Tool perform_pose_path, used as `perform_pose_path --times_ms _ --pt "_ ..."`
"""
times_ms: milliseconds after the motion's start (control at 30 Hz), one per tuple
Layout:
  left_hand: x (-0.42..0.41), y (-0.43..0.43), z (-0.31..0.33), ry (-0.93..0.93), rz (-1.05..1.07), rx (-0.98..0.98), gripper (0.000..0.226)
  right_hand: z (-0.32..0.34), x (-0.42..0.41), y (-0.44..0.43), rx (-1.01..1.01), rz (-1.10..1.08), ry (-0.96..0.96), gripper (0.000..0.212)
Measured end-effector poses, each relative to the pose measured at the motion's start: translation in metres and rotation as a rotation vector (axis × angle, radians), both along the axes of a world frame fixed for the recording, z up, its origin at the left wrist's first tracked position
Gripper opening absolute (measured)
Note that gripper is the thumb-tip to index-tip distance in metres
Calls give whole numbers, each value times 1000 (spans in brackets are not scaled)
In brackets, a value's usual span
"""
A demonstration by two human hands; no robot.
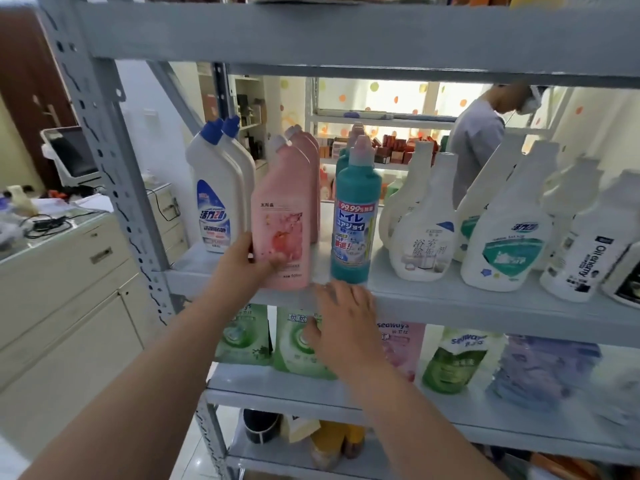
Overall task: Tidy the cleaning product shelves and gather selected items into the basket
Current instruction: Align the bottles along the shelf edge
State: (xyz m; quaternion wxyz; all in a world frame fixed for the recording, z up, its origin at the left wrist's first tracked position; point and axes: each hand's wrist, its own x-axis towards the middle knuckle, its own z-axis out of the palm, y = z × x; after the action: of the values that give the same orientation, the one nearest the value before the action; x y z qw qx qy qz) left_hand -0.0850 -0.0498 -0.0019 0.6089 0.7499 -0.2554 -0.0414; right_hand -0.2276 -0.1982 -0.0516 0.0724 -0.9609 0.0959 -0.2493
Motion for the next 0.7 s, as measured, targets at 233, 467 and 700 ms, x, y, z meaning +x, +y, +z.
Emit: perform_pose_path --times_ms 233,467,700 --pt "-85 62 -20 253 -173 -251 36 13 -23 46 1441 587 -154 37" --pt "-127 116 -74 368 -65 -135 40 -32 -39 114 1596 401 -233 29" --pt "-158 156 -113 881 -268 -14 47 -47 -52 163 2002 132 -130 89"
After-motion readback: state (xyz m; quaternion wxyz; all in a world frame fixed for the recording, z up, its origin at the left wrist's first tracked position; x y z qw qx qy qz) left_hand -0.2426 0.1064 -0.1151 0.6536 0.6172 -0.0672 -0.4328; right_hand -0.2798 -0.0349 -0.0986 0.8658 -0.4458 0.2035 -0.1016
